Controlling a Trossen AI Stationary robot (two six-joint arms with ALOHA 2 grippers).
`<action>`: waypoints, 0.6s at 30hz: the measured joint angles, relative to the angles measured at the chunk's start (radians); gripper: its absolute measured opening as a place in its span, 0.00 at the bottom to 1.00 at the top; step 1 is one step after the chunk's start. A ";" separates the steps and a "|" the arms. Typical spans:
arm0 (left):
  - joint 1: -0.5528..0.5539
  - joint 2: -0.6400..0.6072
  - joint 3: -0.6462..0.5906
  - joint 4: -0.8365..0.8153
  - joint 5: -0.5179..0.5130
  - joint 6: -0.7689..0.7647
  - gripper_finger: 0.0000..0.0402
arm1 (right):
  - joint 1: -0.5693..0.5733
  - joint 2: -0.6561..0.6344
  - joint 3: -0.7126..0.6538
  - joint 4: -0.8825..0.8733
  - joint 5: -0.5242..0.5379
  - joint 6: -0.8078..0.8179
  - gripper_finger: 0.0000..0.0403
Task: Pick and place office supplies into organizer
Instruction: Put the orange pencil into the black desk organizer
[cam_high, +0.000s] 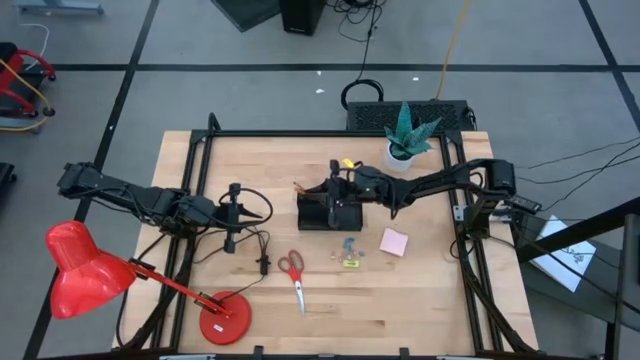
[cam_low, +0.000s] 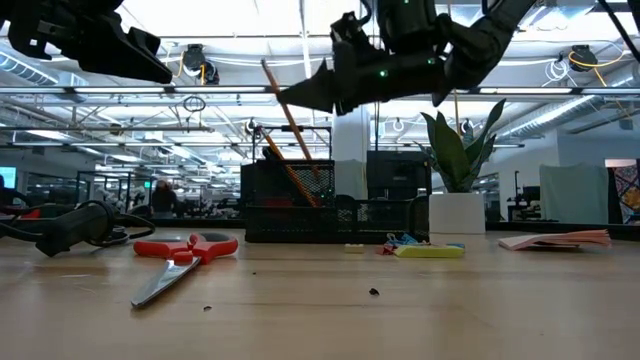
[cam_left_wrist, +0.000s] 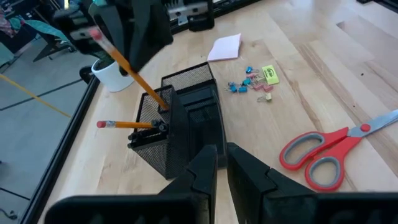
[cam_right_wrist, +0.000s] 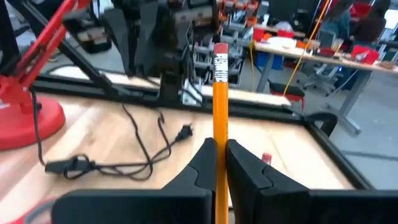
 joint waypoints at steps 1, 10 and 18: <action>0.000 0.000 0.000 0.000 0.000 0.001 0.11 | 0.000 0.002 0.000 -0.015 0.001 0.000 0.03; 0.000 0.000 0.000 -0.001 0.000 0.009 0.11 | -0.013 0.003 0.000 -0.136 0.056 0.018 0.03; 0.000 0.000 0.000 -0.001 0.000 0.008 0.11 | -0.012 0.003 0.002 -0.155 0.087 0.041 0.03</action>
